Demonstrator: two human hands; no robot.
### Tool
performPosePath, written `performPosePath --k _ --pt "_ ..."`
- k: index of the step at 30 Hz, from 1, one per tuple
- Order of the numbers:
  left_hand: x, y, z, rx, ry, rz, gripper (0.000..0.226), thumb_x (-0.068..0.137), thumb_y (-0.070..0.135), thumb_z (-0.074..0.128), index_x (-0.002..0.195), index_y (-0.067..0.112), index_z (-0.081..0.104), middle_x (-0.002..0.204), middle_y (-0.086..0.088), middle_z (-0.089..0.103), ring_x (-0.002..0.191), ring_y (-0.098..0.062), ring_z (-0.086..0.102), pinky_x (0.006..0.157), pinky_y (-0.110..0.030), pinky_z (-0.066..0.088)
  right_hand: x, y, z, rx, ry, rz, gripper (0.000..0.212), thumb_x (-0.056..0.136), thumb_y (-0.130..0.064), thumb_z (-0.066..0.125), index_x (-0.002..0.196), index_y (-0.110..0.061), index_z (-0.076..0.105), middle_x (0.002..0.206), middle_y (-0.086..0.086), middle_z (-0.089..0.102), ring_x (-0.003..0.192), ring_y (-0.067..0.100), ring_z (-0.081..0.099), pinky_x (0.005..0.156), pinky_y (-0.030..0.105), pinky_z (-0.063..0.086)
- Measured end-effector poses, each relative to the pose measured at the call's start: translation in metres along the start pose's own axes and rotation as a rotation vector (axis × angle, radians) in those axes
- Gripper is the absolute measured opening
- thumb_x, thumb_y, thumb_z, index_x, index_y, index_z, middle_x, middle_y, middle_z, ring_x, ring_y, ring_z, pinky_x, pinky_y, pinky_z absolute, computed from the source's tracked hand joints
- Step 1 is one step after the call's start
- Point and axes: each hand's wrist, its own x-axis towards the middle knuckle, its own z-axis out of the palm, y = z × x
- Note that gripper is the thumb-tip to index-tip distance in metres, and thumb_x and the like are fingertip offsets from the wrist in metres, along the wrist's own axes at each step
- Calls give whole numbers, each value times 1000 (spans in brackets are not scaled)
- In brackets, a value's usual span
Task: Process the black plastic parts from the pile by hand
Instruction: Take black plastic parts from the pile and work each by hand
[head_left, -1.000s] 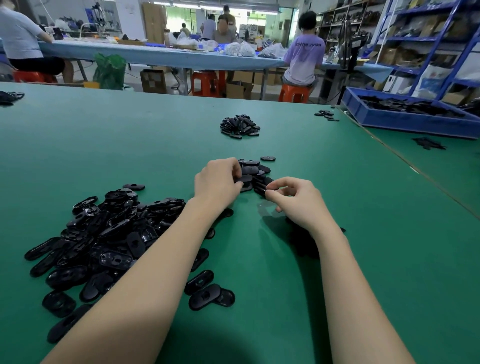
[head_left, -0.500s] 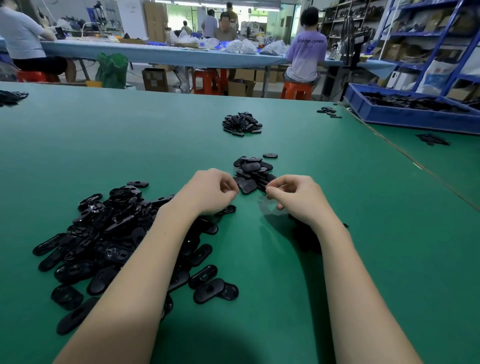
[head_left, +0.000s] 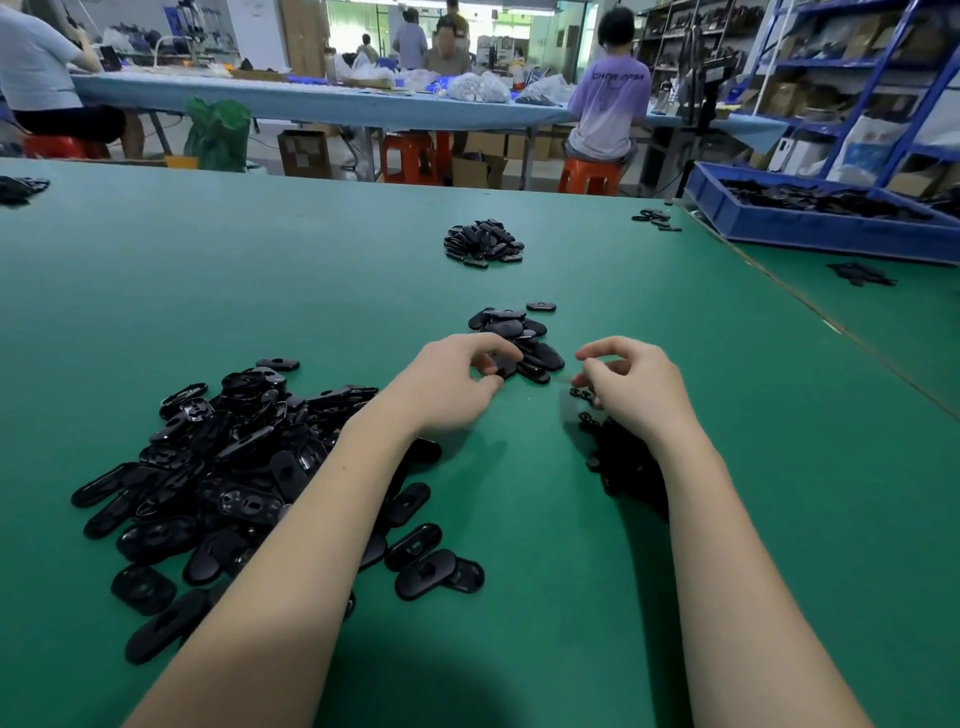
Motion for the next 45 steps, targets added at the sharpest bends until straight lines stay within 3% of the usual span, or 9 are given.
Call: performPosePath --k 4,6,13,18,24,30,37,42,45 --pt "-1 2 9 -332 54 -109 32 94 2 50 103 22 72 101 -4 72 77 -16 71 77 -26 59 4 3 -10 -241 -38 87 13 89 -29 61 87 -33 74 91 -15 75 94 13 66 83 31 53" --pt "-2 1 13 -507 83 -157 33 91 -8 46 99 14 70 102 -6 72 82 -13 74 84 -28 60 3 2 -15 -384 -112 130 5 84 -37 69 84 -35 75 98 -12 74 100 17 65 87 32 53" --pt "-2 1 13 -708 139 -174 28 90 -14 54 88 11 67 88 -4 69 78 -9 74 76 -20 60 0 -7 -20 -505 -192 184 4 80 -35 79 83 -33 78 102 -4 73 101 21 65 92 36 55" --pt "-2 1 15 -742 143 -187 25 90 -14 56 92 8 67 93 -6 68 79 -12 74 73 -19 59 0 -6 -20 -531 -192 160 4 81 -34 73 84 -33 74 101 -5 72 100 21 65 90 34 54" --pt "-2 0 16 -760 166 -207 24 88 -13 60 101 6 66 91 -8 69 76 -12 72 73 -21 60 3 -5 -13 -397 -236 63 5 78 -39 78 82 -37 75 92 -12 74 96 15 67 94 37 55" --pt "-1 -2 18 -745 185 -200 24 88 -15 58 101 4 66 93 -12 69 72 -10 71 72 -20 59 0 -11 6 -338 -346 -56 12 72 -43 85 81 -42 77 76 -19 72 81 5 66 89 33 56" --pt "2 -7 19 -748 198 -213 24 86 -13 63 96 8 67 95 -12 72 70 -6 71 70 -18 59 0 -11 14 -413 -327 -62 7 77 -41 82 76 -35 77 75 -18 72 84 6 68 86 33 57" --pt "2 -8 18 -760 183 -229 26 85 -13 64 96 10 67 93 -11 74 76 -11 72 78 -23 60 1 -10 10 -86 -206 -95 8 79 -39 85 76 -36 79 68 -16 72 59 -7 59 53 11 42" --pt "1 -7 17 -760 178 -233 26 85 -13 64 96 10 67 93 -12 74 77 -12 71 79 -23 60 1 -10 11 27 -178 -74 13 77 -38 88 80 -29 80 60 -15 65 52 -4 54 50 10 38"
